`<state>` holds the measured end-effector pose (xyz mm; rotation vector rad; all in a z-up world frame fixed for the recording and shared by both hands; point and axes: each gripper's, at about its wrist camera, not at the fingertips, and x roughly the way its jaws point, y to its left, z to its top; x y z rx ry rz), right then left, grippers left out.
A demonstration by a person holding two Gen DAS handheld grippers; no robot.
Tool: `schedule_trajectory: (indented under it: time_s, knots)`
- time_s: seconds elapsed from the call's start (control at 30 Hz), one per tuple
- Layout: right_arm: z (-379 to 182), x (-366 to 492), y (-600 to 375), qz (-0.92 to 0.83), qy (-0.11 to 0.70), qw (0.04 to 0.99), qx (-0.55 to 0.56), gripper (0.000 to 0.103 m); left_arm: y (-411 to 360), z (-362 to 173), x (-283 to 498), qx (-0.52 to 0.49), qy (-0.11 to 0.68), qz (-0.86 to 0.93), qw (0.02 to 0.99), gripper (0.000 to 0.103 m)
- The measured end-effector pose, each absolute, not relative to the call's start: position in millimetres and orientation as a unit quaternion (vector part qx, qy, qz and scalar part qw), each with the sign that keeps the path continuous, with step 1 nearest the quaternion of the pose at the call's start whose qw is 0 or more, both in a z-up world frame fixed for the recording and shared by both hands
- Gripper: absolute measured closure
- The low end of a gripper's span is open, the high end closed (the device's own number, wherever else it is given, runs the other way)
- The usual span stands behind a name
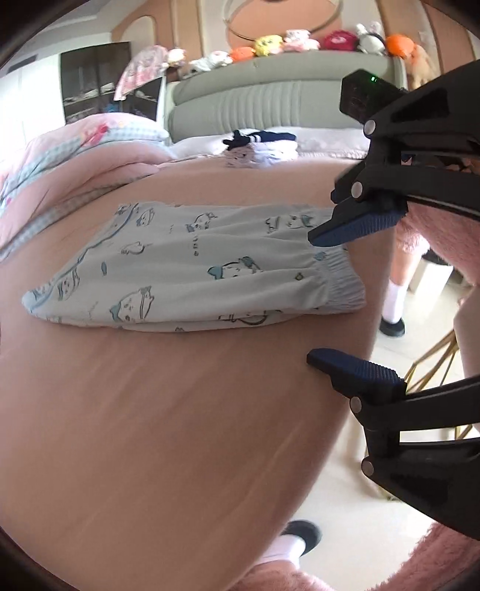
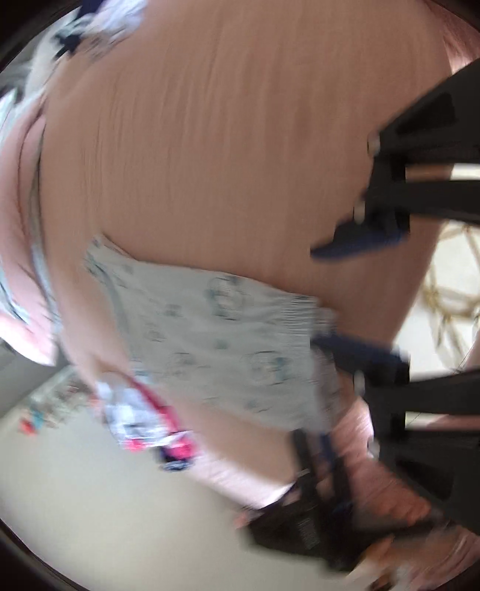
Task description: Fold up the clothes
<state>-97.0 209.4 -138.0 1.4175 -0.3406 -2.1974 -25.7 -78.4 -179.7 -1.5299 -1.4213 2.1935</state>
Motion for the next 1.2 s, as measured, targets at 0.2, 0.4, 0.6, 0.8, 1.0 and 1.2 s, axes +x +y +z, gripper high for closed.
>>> schedule_trajectory:
  time_s: [0.2, 0.4, 0.6, 0.8, 1.0, 1.2]
  knots:
    - [-164.5, -133.1, 206.8, -0.766, -0.203, 0.268, 0.548, 0.040, -65.5, -184.8, -36.4, -0.499, -0.453, 0.736, 0.060, 0.045]
    - [-168.2, -124.6, 178.1, -0.768, -0.120, 0.281, 0.563, 0.071, -47.0, -169.7, -41.9, -0.512, -0.369, 0.773, 0.063, 0.092]
    - [-162.4, -94.7, 185.6, -0.746, -0.131, 0.287, 0.587, 0.086, -41.5, -155.7, -33.4, -0.534, -0.316, 0.782, 0.056, 0.092]
    - [-163.3, -78.9, 193.1, -0.730, -0.126, 0.272, 0.614, 0.085, -65.6, -172.5, -30.5, -0.571, -0.390, 0.721, 0.038, 0.066]
    - [-125.3, -101.2, 229.0, -0.783, -0.110, 0.237, 0.564, 0.052, -96.6, -148.9, -65.9, -0.544, -0.361, 0.757, 0.009, 0.050]
    - [-120.0, -198.0, 215.2, -0.786, -0.108, 0.237, 0.560, 0.048, -121.6, -147.0, -164.7, -0.517, -0.319, 0.795, 0.000, 0.050]
